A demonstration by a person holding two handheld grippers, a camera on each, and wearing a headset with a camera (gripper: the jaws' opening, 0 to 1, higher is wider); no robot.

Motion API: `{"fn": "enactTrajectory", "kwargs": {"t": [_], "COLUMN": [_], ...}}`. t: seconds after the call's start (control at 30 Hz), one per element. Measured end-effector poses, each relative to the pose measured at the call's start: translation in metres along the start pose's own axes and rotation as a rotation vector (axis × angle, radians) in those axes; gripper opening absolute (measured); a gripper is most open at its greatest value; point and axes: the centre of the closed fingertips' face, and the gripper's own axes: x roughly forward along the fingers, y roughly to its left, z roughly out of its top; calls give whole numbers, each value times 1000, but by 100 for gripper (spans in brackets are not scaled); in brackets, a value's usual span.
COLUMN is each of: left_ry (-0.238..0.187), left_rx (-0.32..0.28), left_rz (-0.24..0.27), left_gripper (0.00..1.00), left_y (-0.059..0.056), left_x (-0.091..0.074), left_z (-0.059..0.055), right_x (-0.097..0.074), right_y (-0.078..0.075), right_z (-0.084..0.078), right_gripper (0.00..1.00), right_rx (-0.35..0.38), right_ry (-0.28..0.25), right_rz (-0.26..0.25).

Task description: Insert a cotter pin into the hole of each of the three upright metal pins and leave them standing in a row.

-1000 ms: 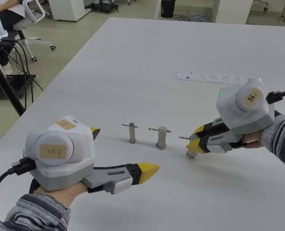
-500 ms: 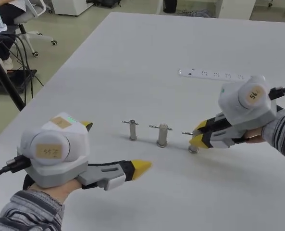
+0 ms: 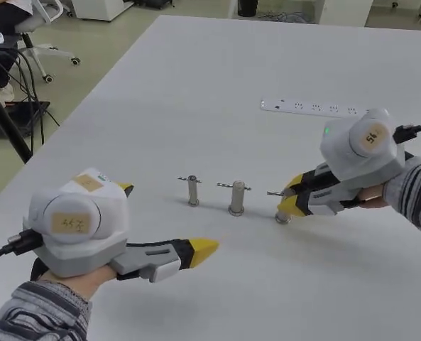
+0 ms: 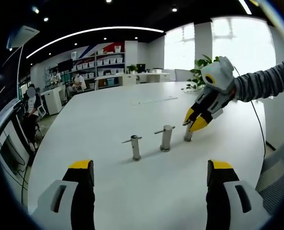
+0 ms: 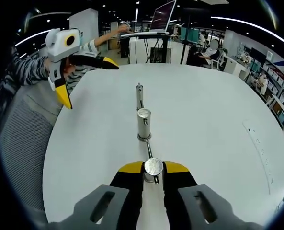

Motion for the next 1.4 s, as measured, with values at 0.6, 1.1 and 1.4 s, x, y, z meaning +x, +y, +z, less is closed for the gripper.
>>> {"fn": "enactTrajectory", "kwargs": {"t": [0.6, 1.1, 1.4], "left_ry": [8, -12, 0], "left_rx": [13, 26, 27], "left_rz": [-33, -72, -70], "left_gripper": [95, 97, 98], "left_y": [-2, 0, 5], "left_x": [-2, 8, 10], "left_z": [8, 9, 7], "right_x": [-59, -67, -67], "right_y": [16, 41, 46], "right_z": [1, -2, -9], "right_gripper": [48, 76, 80], "right_rx": [282, 526, 551], "right_ry": [-197, -314, -359], "right_rz": [-247, -349, -463]}}
